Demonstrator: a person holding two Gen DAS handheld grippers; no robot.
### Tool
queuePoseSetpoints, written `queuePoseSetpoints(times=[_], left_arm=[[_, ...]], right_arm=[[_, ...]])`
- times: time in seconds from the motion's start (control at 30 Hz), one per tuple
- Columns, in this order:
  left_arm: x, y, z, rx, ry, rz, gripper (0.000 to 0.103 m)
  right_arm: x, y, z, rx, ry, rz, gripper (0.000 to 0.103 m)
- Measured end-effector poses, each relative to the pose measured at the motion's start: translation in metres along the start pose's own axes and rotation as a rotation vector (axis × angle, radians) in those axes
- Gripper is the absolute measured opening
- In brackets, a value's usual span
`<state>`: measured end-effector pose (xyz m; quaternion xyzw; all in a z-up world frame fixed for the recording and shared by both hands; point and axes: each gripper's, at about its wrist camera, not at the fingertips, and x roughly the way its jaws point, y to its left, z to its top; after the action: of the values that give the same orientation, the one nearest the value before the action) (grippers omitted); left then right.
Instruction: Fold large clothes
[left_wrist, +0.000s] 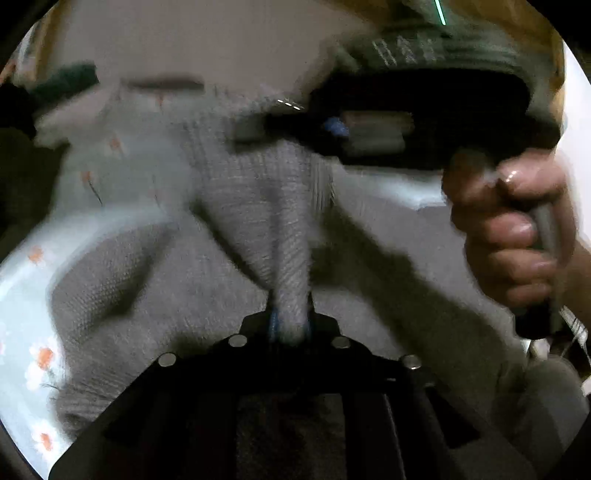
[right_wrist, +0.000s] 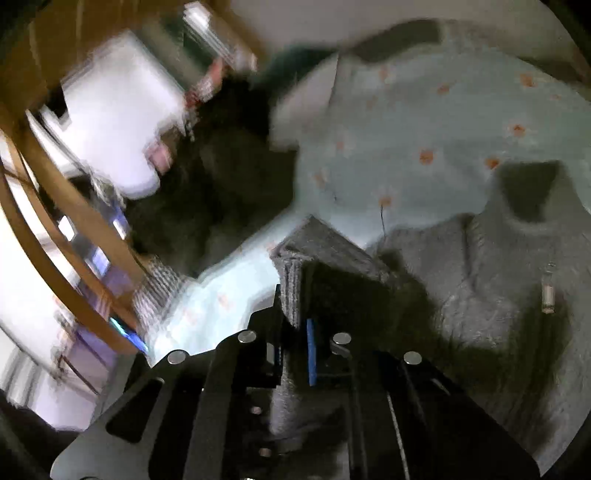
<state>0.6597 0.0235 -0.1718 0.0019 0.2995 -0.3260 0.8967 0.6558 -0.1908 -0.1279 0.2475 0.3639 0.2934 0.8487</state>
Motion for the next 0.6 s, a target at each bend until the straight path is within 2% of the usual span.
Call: queuePoseSetpoints(times=[0.03,0.07,0.1,0.17,0.27,0.3,0.37,0.43,0.53,0.6], left_arm=[[-0.011,0.001,0.005,-0.022,-0.031,-0.019,0.034],[-0.022,0.002,0.01,-0.046,-0.057,-0.04,0.04],[-0.035,-0.001,0.019,-0.069,-0.094,-0.053,0.055],[-0.057,0.0,0.023,-0.083,-0.152,-0.061,0.057],[-0.085,0.015,0.042,-0.171,-0.208,-0.026,0.074],[-0.082,0.025,0.048,-0.215,-0.19,-0.015,0.077],[-0.069,0.039,0.054,-0.268,-0.124,0.001,0.077],[-0.038,0.05,0.056,-0.306,-0.029,0.037,0.077],[-0.009,0.05,0.044,-0.354,0.063,0.034,0.077],[0.023,0.042,0.036,-0.354,0.162,0.088,0.077]], right_arm=[[-0.02,-0.009,0.002,0.037,-0.044,0.031,0.01],[-0.032,-0.015,0.005,0.06,-0.077,0.044,0.01],[-0.045,-0.02,0.005,0.082,-0.108,0.055,0.01],[-0.079,-0.035,0.004,0.125,-0.173,0.07,0.01],[-0.112,-0.052,-0.002,0.147,-0.221,0.057,0.01],[-0.123,-0.056,-0.005,0.152,-0.231,0.046,0.01],[-0.142,-0.068,-0.019,0.171,-0.252,0.015,0.01],[-0.159,-0.082,-0.032,0.192,-0.269,-0.02,0.01],[-0.182,-0.104,-0.048,0.232,-0.29,-0.049,0.01],[-0.187,-0.122,-0.055,0.249,-0.27,-0.097,0.01]])
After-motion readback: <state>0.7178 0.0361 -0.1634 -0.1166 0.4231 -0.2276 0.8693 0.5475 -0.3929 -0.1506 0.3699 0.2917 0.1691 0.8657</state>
